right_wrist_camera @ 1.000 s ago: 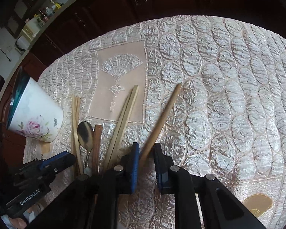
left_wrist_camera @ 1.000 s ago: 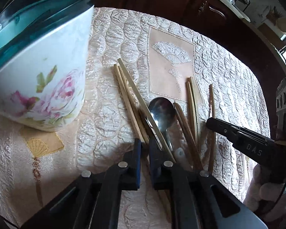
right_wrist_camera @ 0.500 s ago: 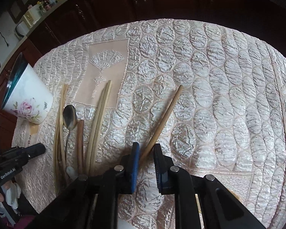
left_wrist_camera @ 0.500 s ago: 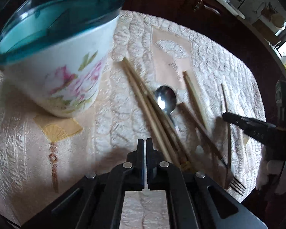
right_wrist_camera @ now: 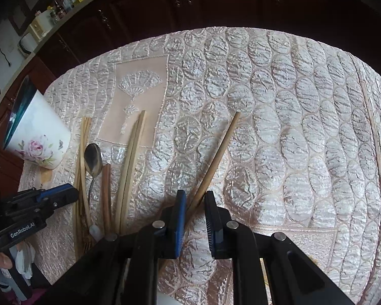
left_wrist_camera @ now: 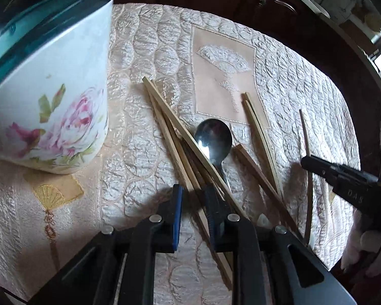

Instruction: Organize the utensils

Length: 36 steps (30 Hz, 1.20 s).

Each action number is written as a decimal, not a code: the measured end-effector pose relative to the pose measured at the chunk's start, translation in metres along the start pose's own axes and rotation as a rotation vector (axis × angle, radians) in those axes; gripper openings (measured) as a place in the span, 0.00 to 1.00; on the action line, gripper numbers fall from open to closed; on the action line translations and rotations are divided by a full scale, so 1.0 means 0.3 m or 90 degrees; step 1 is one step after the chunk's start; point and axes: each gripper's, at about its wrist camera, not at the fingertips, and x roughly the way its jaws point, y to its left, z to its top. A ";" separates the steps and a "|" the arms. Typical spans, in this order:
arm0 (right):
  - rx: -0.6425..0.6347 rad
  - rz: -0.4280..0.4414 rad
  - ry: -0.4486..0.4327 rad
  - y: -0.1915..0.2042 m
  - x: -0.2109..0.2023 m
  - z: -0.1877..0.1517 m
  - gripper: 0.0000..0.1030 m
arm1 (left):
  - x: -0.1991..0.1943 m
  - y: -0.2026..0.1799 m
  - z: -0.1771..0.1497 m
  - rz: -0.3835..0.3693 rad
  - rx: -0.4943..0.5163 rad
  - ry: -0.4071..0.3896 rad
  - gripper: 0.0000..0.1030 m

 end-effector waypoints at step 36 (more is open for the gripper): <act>0.105 0.049 0.018 -0.105 0.091 0.142 0.18 | -0.051 0.013 -0.015 0.090 0.054 -0.012 0.37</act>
